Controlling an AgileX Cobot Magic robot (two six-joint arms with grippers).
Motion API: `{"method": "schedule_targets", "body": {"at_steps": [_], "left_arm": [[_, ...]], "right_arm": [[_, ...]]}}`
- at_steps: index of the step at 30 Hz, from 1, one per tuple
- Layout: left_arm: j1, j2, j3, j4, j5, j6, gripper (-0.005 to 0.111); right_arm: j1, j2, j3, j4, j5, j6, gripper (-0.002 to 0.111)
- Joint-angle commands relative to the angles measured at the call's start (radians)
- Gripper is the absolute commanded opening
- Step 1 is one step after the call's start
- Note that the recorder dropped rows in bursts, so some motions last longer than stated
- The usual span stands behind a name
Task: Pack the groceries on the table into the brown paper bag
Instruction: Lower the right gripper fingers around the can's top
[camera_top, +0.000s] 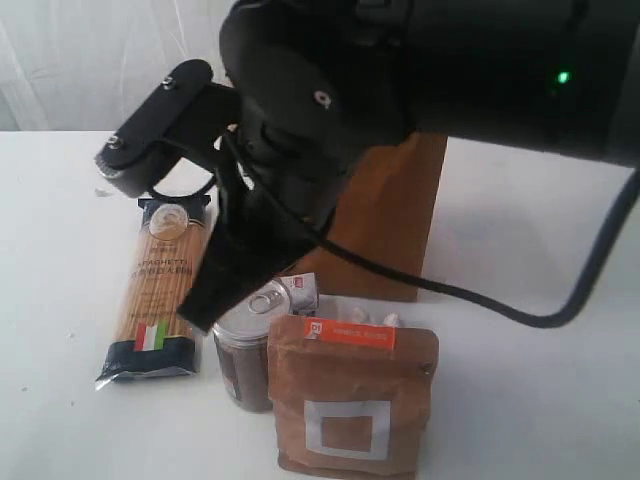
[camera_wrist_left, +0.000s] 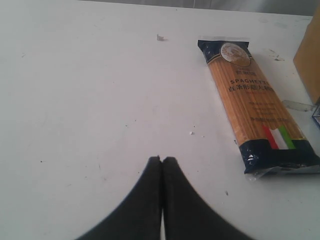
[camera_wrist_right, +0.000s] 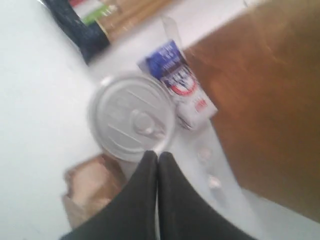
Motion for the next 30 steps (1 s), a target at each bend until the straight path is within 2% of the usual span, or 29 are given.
{"method": "schedule_targets", "body": {"at_steps": [1,5,8,10,16,18,20,30], "left_arm": [[-0.006,-0.004,0.002,0.002,-0.005,-0.001,0.0],[-0.006,-0.004,0.002,0.002,-0.005,-0.001,0.0],[-0.006,-0.004,0.002,0.002,-0.005,-0.001,0.0],[-0.006,-0.004,0.002,0.002,-0.005,-0.001,0.0],[-0.006,-0.004,0.002,0.002,-0.005,-0.001,0.0],[-0.006,-0.004,0.002,0.002,-0.005,-0.001,0.0],[-0.006,-0.004,0.002,0.002,-0.005,-0.001,0.0],[-0.006,-0.004,0.002,0.002,-0.005,-0.001,0.0]], "right_arm": [[-0.096,0.038,-0.044,0.243,-0.02,-0.058,0.0],[-0.173,0.078,-0.084,0.356,-0.018,-0.121,0.004],[-0.177,0.09,-0.087,0.362,-0.026,-0.178,0.016],[-0.175,0.1,-0.087,0.385,-0.054,-0.2,0.03],[-0.175,0.138,-0.074,0.329,-0.115,-0.203,0.087],[-0.175,0.153,-0.074,0.311,-0.095,-0.203,0.097],[-0.175,0.166,-0.074,0.311,-0.072,-0.203,0.102],[-0.175,0.211,-0.074,0.319,-0.085,-0.203,0.102]]}}
